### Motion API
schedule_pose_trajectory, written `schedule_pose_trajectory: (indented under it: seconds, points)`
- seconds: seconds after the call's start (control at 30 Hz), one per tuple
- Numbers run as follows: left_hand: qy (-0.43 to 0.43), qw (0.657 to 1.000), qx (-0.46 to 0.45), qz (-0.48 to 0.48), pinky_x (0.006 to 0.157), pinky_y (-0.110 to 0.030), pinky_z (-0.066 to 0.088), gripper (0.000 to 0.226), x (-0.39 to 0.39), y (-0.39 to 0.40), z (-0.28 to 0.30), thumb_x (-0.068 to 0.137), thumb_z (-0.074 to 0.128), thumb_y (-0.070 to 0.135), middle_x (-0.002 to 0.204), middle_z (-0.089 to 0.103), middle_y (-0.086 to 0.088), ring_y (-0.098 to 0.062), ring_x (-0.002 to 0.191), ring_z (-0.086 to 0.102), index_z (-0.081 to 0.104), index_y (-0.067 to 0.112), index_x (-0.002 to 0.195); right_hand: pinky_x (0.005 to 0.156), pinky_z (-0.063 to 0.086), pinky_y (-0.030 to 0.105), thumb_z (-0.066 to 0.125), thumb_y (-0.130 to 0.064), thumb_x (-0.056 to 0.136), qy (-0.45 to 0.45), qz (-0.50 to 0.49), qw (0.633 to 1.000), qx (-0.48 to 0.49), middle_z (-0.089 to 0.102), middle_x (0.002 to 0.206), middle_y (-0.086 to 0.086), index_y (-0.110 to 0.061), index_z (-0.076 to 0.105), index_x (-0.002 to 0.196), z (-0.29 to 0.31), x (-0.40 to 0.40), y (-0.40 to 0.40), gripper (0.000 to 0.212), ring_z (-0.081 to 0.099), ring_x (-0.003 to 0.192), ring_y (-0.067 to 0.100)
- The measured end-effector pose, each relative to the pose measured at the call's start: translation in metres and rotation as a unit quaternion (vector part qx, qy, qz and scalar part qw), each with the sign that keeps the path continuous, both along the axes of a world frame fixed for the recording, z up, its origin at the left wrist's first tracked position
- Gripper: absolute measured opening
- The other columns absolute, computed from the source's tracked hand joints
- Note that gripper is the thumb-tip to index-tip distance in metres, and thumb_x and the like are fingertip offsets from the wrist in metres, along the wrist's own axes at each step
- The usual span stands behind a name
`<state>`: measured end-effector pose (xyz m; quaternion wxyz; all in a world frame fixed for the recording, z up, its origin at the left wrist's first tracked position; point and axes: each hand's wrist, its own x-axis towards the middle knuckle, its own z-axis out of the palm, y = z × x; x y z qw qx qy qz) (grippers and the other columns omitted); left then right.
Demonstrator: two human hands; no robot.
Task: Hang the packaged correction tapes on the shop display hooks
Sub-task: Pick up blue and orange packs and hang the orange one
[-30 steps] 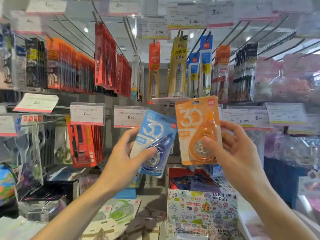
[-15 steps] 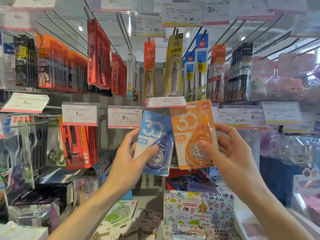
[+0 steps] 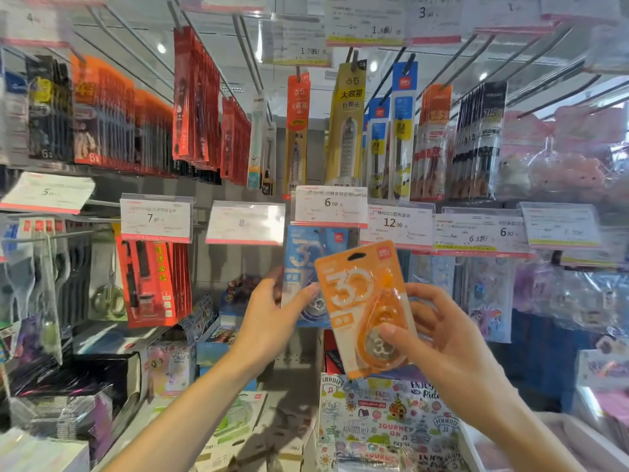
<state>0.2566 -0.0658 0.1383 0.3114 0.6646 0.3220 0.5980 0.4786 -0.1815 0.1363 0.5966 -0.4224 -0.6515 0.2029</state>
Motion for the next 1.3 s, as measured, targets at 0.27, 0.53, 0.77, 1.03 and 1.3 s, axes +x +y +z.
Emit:
schedule_pose_trajectory:
  seconds: [0.27,0.53,0.77,1.03,1.3]
  points:
    - [-0.018,0.999,-0.049,0.005,0.073,-0.014,0.050,0.034,0.021,0.044,0.000,0.093,0.072,0.037,0.113,0.072,0.016,0.009,0.093,0.068,0.056,0.031,0.122,0.081,0.066,0.041,0.080,-0.041,0.072,0.022,-0.004,0.998,-0.054,0.081,0.108,0.000,-0.025,0.059,0.124,-0.022,0.009,0.008,0.058,0.079,0.098,0.019]
    - [0.130,0.990,0.008,0.057,0.091,-0.023,0.052,0.054,-0.021,0.017,-0.006,0.095,0.070,0.041,0.125,0.069,0.012,-0.004,0.112,0.065,0.050,0.031,0.144,0.080,0.065,0.033,0.080,-0.037,0.079,0.035,0.025,0.997,-0.058,0.081,0.111,0.000,-0.028,0.059,0.124,-0.026,0.009,0.014,0.050,0.079,0.101,0.019]
    - [0.202,0.951,0.170,0.162,0.068,-0.015,0.051,0.021,-0.067,-0.043,0.010,0.093,0.073,0.023,0.093,0.069,0.019,-0.005,0.088,0.067,0.063,0.032,0.110,0.077,0.066,0.036,0.080,-0.038,0.078,0.045,0.053,0.997,-0.039,0.081,0.110,0.001,-0.028,0.059,0.125,-0.020,-0.003,0.022,0.053,0.079,0.100,0.021]
    - [0.261,0.880,0.349,0.189,0.064,-0.039,0.060,0.036,-0.055,-0.055,0.084,0.091,0.075,0.022,0.089,0.066,0.015,-0.007,0.075,0.069,0.056,0.024,0.122,0.081,0.063,0.027,0.080,-0.037,0.080,0.048,0.062,0.997,-0.001,0.081,0.113,-0.003,-0.038,0.062,0.122,-0.013,-0.017,0.020,0.045,0.078,0.102,0.017]
    - [0.217,0.872,0.402,0.177,0.069,-0.033,0.059,0.017,-0.050,-0.043,0.109,0.093,0.072,0.015,0.095,0.070,0.009,-0.010,0.083,0.068,0.069,0.018,0.110,0.086,0.064,0.035,0.077,-0.040,0.081,0.051,0.051,0.997,0.014,0.080,0.113,-0.005,-0.038,0.060,0.122,-0.009,-0.023,0.021,0.045,0.077,0.104,0.015]
